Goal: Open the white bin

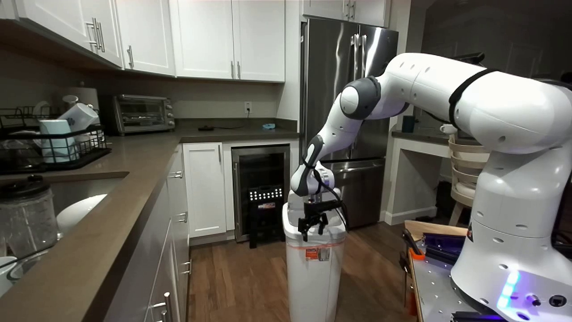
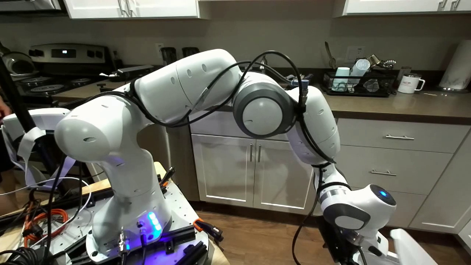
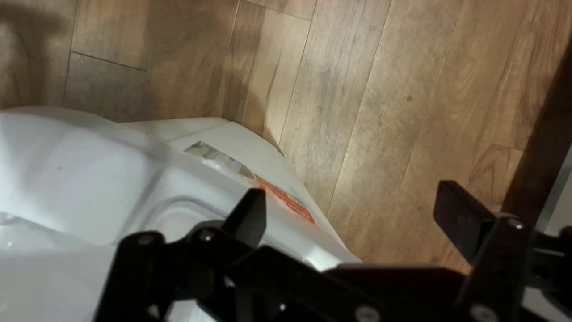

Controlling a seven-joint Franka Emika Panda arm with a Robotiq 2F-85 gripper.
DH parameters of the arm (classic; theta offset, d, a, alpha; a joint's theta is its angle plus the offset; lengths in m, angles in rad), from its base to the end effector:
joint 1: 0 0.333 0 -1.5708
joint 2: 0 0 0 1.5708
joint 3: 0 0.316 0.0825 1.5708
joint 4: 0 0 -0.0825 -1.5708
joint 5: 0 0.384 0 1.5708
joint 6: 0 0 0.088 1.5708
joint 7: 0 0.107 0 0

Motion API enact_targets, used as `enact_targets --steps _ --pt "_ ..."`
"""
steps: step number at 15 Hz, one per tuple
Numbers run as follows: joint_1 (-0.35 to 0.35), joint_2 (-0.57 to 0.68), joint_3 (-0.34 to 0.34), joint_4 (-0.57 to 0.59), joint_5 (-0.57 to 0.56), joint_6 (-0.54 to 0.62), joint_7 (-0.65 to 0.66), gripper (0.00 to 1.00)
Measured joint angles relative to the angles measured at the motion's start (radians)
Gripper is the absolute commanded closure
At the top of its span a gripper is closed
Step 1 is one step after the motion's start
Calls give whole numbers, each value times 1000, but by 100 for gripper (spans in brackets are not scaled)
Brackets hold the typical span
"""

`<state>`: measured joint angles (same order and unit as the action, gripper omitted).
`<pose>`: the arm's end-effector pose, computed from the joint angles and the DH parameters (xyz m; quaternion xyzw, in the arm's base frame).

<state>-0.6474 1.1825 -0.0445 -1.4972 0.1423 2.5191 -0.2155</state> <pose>0.4922 -0.4071 -0.0498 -0.9560 0.2823 0.0642 0.0481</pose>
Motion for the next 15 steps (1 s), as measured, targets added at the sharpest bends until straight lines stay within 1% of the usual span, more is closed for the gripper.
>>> enact_targets --steps 2,4,6,10,12,15 --pt "23 -47 6 -55 0 10 -7 0" --pt "66 -126 2 -117 0 -6 -6 0" --pt "118 -219 -10 -170 0 -76 -3 0" --pt "224 -414 -44 -254 0 -260 12 0" --pt "270 -512 -61 -307 -4 -310 17 0" --pt "323 -647 -74 -403 -16 -345 21 0"
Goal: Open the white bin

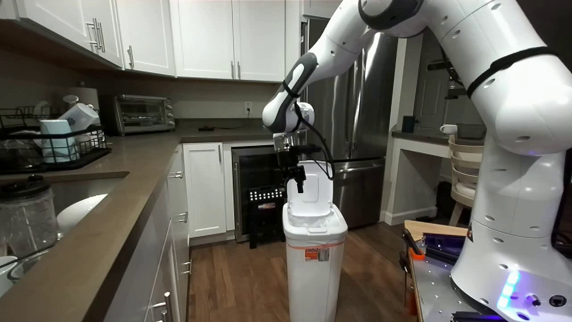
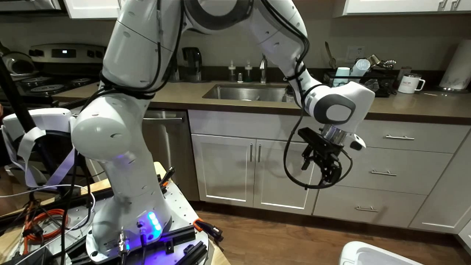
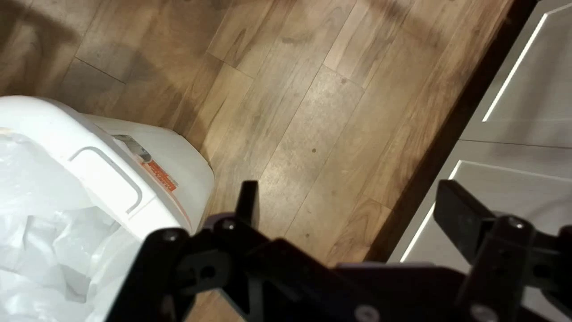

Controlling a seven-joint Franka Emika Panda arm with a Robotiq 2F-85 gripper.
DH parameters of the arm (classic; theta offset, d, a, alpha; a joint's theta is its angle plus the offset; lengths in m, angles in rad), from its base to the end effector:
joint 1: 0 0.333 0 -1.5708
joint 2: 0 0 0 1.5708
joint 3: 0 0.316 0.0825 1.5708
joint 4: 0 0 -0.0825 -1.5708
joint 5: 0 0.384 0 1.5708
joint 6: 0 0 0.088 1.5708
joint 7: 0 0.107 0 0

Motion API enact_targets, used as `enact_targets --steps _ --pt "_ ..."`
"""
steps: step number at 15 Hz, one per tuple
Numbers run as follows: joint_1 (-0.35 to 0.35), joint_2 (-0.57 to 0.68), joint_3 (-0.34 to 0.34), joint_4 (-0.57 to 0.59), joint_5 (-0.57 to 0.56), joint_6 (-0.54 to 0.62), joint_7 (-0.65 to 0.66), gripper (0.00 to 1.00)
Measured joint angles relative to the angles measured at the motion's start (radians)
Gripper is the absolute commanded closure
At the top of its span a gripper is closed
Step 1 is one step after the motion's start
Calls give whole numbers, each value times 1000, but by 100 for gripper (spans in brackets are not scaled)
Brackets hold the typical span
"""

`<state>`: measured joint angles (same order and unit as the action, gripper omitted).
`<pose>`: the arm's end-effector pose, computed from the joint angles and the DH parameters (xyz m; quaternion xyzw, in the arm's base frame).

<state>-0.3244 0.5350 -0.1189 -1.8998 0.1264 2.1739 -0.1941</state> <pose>0.5469 -0.2522 0.2003 -0.9786 0.1608 0.1157 0.0550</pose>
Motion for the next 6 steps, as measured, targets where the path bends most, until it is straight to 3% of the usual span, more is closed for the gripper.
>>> enact_targets --steps 6 --pt "50 -229 -4 -198 -1 -107 -1 0"
